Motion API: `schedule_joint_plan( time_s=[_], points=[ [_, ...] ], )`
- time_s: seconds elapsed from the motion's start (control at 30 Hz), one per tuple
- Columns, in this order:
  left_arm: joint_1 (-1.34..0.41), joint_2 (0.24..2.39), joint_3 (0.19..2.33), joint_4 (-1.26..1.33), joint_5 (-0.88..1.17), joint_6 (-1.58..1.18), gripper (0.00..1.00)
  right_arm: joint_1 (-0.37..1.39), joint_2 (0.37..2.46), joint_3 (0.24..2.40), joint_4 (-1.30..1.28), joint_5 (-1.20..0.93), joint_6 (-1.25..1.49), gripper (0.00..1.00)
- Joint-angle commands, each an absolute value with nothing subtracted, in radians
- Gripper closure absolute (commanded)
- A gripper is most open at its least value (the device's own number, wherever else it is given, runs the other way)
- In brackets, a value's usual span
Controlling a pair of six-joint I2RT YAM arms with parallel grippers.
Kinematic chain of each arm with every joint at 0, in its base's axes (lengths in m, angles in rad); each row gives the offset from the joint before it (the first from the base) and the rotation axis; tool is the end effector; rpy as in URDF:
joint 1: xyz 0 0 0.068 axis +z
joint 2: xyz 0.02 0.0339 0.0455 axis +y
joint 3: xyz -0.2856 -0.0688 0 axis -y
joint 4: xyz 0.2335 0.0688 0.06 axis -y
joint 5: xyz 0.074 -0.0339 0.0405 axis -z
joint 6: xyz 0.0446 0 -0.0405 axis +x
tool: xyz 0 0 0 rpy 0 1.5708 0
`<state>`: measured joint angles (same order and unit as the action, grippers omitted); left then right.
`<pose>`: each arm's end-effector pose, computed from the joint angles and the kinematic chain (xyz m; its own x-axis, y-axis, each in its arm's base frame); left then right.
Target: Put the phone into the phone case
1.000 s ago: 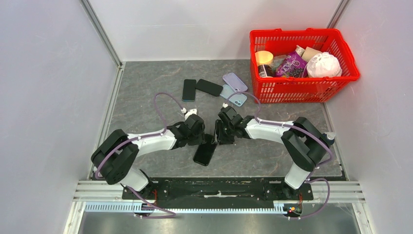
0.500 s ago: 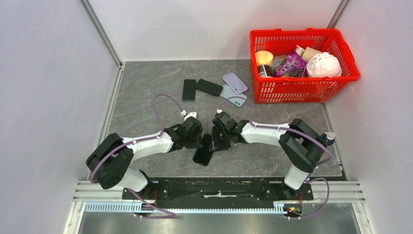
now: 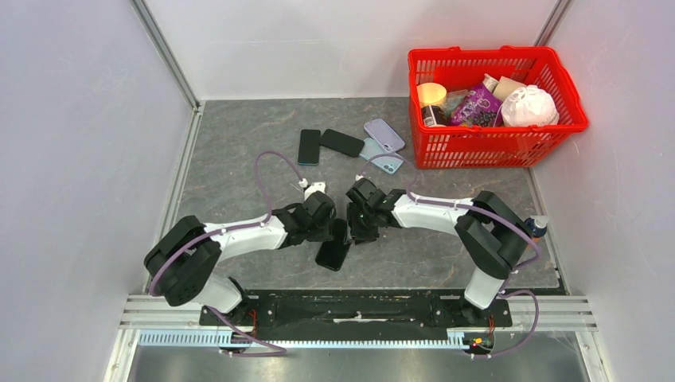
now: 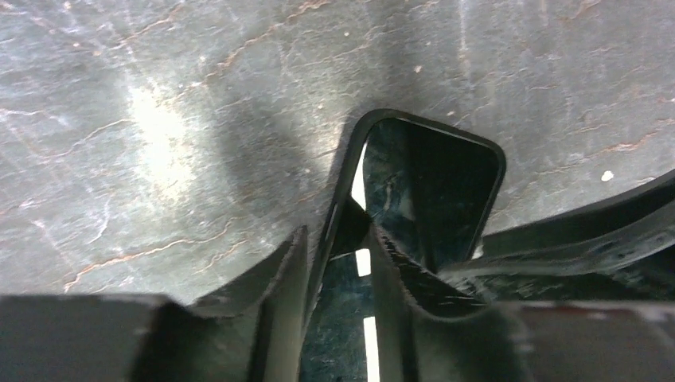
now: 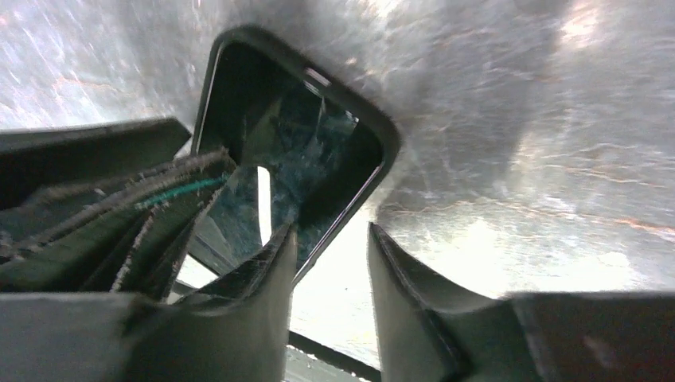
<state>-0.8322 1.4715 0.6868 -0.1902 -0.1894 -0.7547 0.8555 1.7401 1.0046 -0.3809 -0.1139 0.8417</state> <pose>0.1849 -0.1906 0.1777 -0.8547 -0.0607 -0.5156 0.0955 0.9578 -0.2710 0.2149 0.2550 0.1765 -0.9763 0.0060 -0.2162 -0.0820 0.9149 0.3954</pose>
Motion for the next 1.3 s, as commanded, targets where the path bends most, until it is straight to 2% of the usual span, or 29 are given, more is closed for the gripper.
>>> schedule_joint_plan(
  time_s=[0.0, 0.07, 0.1, 0.13, 0.33, 0.43, 0.7, 1.27],
  points=[
    [-0.856, 1.444, 0.642, -0.373, -0.249, -0.733, 0.50, 0.802, 1.639, 0.999, -0.349, -0.053, 0.805, 0.47],
    [-0.856, 1.379, 0.652, -0.392, -0.279, -0.728, 0.26, 0.787, 1.573, 0.998, -0.365, -0.044, 0.798, 0.35],
    [-0.855, 1.346, 0.653, -0.393, -0.284, -0.722, 0.19, 0.784, 1.539, 0.997, -0.377, -0.031, 0.798, 0.31],
    [-0.856, 1.325, 0.654, -0.394, -0.286, -0.715, 0.15, 0.779, 1.504, 0.996, -0.391, -0.010, 0.799, 0.27],
    [-0.888, 1.312, 0.670, -0.358, -0.211, -0.629, 0.12, 0.728, 1.350, 0.950, -0.454, 0.108, 0.820, 0.09],
    [-0.945, 1.354, 0.691, -0.343, -0.216, -0.613, 0.11, 0.718, 1.304, 0.937, -0.476, 0.151, 0.818, 0.04],
    [-1.030, 1.449, 0.762, -0.339, -0.248, -0.578, 0.09, 0.714, 1.262, 0.912, -0.494, 0.169, 0.807, 0.03],
    [-1.056, 1.565, 0.831, -0.331, -0.263, -0.538, 0.08, 0.713, 1.260, 0.889, -0.490, 0.141, 0.793, 0.03]
  ],
)
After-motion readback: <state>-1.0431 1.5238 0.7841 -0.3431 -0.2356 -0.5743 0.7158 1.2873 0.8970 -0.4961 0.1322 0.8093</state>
